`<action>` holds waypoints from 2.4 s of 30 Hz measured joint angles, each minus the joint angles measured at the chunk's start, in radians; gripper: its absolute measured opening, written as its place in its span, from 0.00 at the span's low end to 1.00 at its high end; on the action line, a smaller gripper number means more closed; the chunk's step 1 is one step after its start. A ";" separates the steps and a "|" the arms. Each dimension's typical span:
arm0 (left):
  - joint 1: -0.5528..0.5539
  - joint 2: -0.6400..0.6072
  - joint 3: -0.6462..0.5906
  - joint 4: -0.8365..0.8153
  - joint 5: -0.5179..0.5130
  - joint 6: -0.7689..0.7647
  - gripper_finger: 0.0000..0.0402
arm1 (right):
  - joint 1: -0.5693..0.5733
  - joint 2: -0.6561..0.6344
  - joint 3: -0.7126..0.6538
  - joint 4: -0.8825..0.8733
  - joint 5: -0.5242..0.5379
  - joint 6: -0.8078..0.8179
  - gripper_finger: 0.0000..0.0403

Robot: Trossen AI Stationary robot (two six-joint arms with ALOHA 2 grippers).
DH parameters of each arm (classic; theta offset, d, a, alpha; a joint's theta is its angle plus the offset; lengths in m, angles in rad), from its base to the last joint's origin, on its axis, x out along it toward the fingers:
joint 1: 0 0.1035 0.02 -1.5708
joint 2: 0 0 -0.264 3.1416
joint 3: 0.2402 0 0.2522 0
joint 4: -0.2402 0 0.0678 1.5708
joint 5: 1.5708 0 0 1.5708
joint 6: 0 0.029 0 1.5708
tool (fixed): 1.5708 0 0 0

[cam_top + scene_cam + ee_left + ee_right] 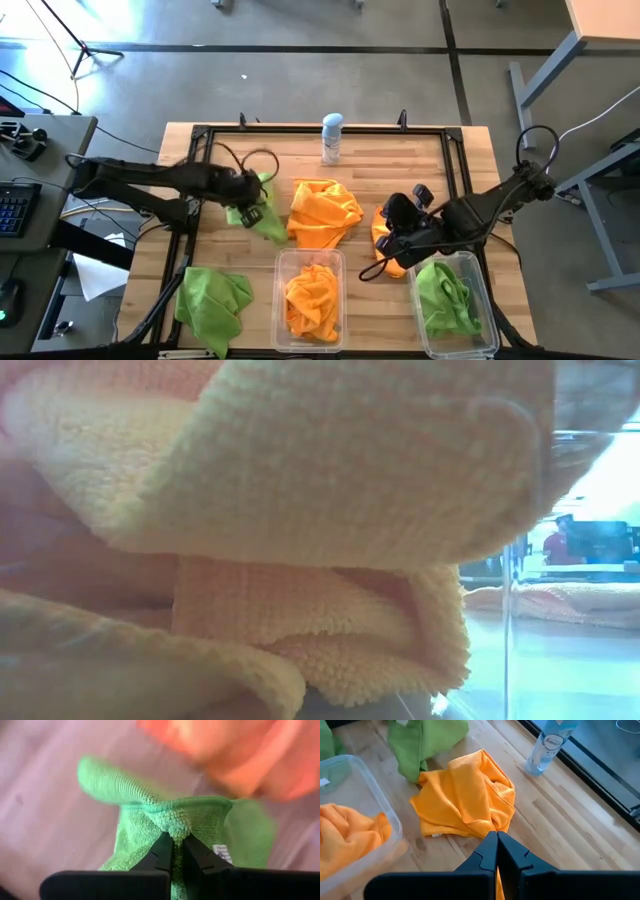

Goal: Sort microfiber towel by color & place in baskets
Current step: Put the green towel into the right transparent bin

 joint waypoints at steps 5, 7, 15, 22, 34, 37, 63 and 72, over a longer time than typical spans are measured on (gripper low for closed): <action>0.000 -0.038 0.146 -0.018 -0.059 0.054 0.00 | -0.018 -0.002 -0.018 -0.016 -0.051 -0.019 0.00; 0.000 -0.043 0.194 -0.017 -0.079 0.070 0.00 | -0.027 -0.013 -0.065 -0.007 -0.074 -0.022 0.00; -0.001 -0.046 0.299 -0.017 -0.084 0.118 0.00 | -0.039 -0.201 -0.449 0.400 -0.159 -0.057 0.00; -0.024 -0.034 0.325 0.034 -0.049 0.085 0.00 | -0.046 -0.500 -0.796 0.880 -0.130 -0.262 0.00; -0.190 0.278 0.599 0.141 -0.054 0.020 0.00 | -0.113 -0.833 -1.011 1.134 -0.182 -0.418 0.00; -0.219 0.395 0.723 0.140 -0.056 0.027 0.00 | -0.107 -0.860 -0.983 1.135 -0.233 -0.480 0.00; -0.312 0.867 1.293 0.116 -0.041 -0.049 0.00 | -0.043 -0.551 -0.847 1.312 -0.415 -0.788 0.65; -0.308 0.867 1.293 0.158 -0.083 -0.049 0.00 | -0.043 -0.429 -0.847 1.440 -0.446 -0.788 0.67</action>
